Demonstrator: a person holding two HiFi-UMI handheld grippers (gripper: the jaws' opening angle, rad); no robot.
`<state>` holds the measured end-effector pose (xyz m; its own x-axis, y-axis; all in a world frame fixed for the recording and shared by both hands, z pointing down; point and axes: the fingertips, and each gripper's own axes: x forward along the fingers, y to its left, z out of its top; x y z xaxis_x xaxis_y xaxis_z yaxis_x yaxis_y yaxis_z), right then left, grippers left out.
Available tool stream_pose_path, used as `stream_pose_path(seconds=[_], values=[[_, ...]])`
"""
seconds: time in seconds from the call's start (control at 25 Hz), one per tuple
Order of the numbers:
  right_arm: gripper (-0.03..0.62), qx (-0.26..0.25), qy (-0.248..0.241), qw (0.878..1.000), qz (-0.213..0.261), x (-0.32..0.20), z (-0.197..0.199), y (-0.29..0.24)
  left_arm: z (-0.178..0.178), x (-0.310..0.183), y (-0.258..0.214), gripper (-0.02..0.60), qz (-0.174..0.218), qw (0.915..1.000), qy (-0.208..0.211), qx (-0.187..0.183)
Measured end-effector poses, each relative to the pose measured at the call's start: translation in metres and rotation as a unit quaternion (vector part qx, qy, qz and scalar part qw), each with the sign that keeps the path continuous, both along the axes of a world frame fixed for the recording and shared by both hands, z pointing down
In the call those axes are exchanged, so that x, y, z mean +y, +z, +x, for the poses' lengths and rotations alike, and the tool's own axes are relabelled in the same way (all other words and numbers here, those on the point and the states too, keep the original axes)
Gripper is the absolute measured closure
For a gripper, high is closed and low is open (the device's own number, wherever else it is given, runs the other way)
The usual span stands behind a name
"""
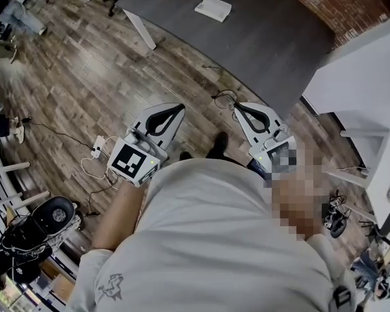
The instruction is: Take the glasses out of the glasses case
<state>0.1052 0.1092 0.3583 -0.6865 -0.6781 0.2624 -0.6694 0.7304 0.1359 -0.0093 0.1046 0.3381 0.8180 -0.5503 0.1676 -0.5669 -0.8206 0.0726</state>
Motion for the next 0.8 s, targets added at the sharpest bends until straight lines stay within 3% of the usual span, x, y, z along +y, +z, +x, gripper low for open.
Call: stream_pose_path(seconds=[0.52,0.8], values=[[0.58,0.004,0.004,1.0,0.001,0.063,-0.062,0.006,-0.063,0.051,0.004,0.571,0.001,0.9999,0.007,0.012],[0.58,0.003,0.011,1.0,0.0,0.082,-0.077,0.009,-0.081,0.067,0.009,0.571,-0.001,0.9998,0.004,0.021]])
